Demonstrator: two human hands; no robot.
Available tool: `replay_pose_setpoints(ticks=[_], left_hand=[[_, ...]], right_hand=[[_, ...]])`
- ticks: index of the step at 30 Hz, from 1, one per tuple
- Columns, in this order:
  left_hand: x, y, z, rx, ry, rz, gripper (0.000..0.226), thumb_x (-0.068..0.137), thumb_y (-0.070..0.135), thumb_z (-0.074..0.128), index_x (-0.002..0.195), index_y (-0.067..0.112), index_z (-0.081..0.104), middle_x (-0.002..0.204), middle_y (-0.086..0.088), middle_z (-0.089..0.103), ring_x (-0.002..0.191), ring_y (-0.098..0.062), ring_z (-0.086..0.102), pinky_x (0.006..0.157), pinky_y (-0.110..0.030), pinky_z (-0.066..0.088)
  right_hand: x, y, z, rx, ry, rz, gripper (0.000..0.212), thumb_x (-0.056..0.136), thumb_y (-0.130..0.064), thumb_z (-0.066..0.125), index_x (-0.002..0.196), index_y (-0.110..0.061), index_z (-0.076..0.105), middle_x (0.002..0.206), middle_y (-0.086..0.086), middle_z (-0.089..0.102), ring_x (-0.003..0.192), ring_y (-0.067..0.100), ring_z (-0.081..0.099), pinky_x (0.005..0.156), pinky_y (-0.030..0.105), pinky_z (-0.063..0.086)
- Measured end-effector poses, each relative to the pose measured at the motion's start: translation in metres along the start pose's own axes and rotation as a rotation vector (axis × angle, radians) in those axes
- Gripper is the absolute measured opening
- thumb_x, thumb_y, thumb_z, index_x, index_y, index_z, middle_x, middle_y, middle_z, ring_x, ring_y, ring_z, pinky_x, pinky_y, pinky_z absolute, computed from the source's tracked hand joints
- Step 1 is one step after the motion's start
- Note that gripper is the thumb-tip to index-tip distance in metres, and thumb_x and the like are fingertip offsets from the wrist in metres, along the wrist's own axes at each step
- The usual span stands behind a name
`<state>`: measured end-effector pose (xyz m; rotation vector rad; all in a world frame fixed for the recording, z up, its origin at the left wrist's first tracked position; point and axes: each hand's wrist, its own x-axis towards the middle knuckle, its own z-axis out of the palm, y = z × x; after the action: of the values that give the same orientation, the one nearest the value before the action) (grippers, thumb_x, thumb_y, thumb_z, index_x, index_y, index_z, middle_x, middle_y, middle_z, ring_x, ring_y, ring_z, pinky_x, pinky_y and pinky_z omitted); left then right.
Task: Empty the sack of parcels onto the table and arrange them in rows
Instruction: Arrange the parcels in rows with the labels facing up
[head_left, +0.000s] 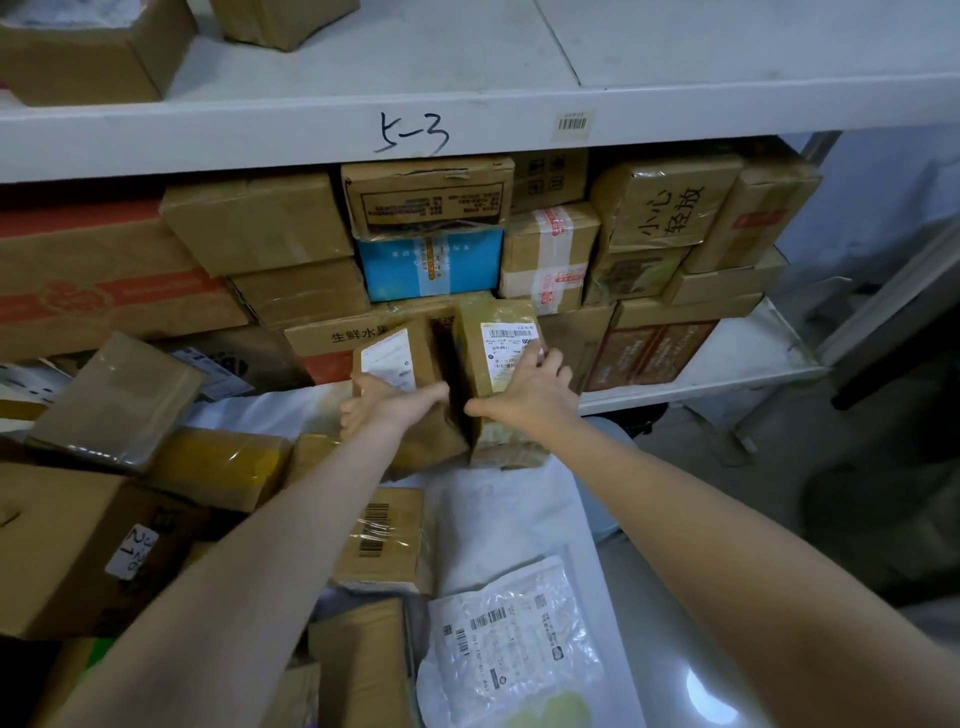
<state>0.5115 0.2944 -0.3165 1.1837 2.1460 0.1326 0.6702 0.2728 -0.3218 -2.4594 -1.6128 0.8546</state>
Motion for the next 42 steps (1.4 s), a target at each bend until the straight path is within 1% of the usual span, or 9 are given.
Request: replay_pose_setpoints(ticks=[7, 12, 16, 20, 25, 30, 36, 39, 42], left_hand=[[-0.029, 0.015, -0.108, 0.315, -0.217, 0.168, 0.104, 0.054, 0.055, 0.077, 0.143, 0.013, 0.040, 0.140, -0.011, 0.045, 0.124, -0.031, 0.047, 0.095, -0.033, 0.044], [-0.064, 0.011, -0.125, 0.834, -0.129, 0.350, 0.110, 0.061, 0.057, 0.071, 0.153, 0.027, 0.019, 0.156, -0.018, 0.018, 0.142, -0.038, 0.020, 0.114, -0.046, 0.022], [-0.079, 0.001, -0.161, 1.028, -0.075, 0.539, 0.111, 0.062, 0.052, 0.076, 0.152, 0.035, 0.013, 0.152, -0.017, 0.020, 0.142, -0.038, 0.014, 0.118, -0.055, -0.003], [-0.082, -0.012, -0.199, 1.042, -0.081, 0.670, 0.111, 0.059, 0.047, 0.080, 0.148, 0.039, 0.013, 0.146, -0.008, 0.026, 0.141, -0.030, 0.015, 0.116, -0.056, -0.008], [-0.060, -0.036, -0.195, 0.707, 0.286, 0.791, 0.107, 0.074, 0.035, 0.078, 0.152, 0.036, 0.005, 0.161, -0.005, -0.007, 0.149, -0.027, -0.012, 0.114, -0.060, -0.008], [-0.030, -0.054, -0.144, -0.103, 0.339, 0.508, 0.074, 0.082, 0.015, 0.068, 0.146, 0.012, 0.031, 0.145, -0.020, 0.030, 0.135, -0.038, 0.034, 0.111, -0.040, 0.031], [-0.015, -0.078, -0.090, 0.214, -0.210, 0.398, 0.057, 0.085, 0.011, 0.064, 0.137, 0.008, 0.041, 0.132, -0.011, 0.050, 0.120, -0.027, 0.052, 0.097, -0.036, 0.048], [-0.028, -0.090, -0.085, 0.613, -0.564, 0.476, 0.099, 0.074, 0.029, 0.079, 0.150, 0.013, 0.019, 0.149, -0.010, 0.034, 0.133, -0.027, 0.041, 0.106, -0.039, 0.044], [-0.042, -0.111, -0.072, 0.822, -0.479, 0.625, 0.138, 0.056, 0.050, 0.086, 0.154, 0.021, -0.006, 0.159, -0.006, 0.007, 0.146, -0.030, 0.013, 0.116, -0.048, 0.027]], right_hand=[[-0.018, -0.031, -0.010, 0.023, -0.085, -0.006, 0.140, 0.060, -0.057, 0.083, 0.151, -0.009, -0.013, 0.157, 0.019, -0.002, 0.146, 0.036, 0.003, 0.112, 0.061, 0.014], [-0.038, -0.071, -0.050, -0.444, 0.227, -0.787, 0.123, 0.070, -0.017, 0.079, 0.153, -0.021, -0.011, 0.161, 0.009, 0.000, 0.147, 0.030, 0.011, 0.116, 0.057, 0.011], [-0.047, -0.100, -0.069, -0.586, -0.075, -0.948, 0.139, 0.058, -0.032, 0.088, 0.152, -0.024, -0.013, 0.162, 0.000, -0.005, 0.149, 0.022, -0.001, 0.117, 0.053, 0.004], [-0.052, -0.128, -0.071, -0.523, -0.158, -0.995, 0.147, 0.049, -0.048, 0.088, 0.150, -0.026, -0.015, 0.155, 0.002, 0.014, 0.141, 0.026, 0.018, 0.117, 0.050, 0.019], [-0.056, -0.132, -0.051, -0.087, -0.116, -0.716, 0.131, 0.057, -0.051, 0.081, 0.150, -0.032, -0.009, 0.139, 0.013, 0.028, 0.130, 0.034, 0.029, 0.102, 0.048, 0.037], [-0.069, -0.127, -0.008, 0.095, -0.021, -0.243, 0.128, 0.055, -0.063, 0.077, 0.148, -0.033, -0.005, 0.139, 0.019, 0.028, 0.131, 0.037, 0.028, 0.100, 0.048, 0.035], [-0.070, -0.117, 0.023, -0.094, 0.131, -0.050, 0.125, 0.052, -0.077, 0.069, 0.144, -0.021, 0.005, 0.132, 0.018, 0.030, 0.126, 0.035, 0.031, 0.097, 0.049, 0.036], [-0.069, -0.120, 0.034, -0.171, 0.146, -0.029, 0.128, 0.055, -0.078, 0.067, 0.146, -0.018, 0.001, 0.134, 0.019, 0.028, 0.127, 0.035, 0.030, 0.098, 0.049, 0.036], [-0.067, -0.122, 0.044, -0.178, 0.129, 0.007, 0.131, 0.056, -0.079, 0.067, 0.148, -0.017, -0.002, 0.136, 0.020, 0.027, 0.128, 0.036, 0.029, 0.098, 0.050, 0.036]])
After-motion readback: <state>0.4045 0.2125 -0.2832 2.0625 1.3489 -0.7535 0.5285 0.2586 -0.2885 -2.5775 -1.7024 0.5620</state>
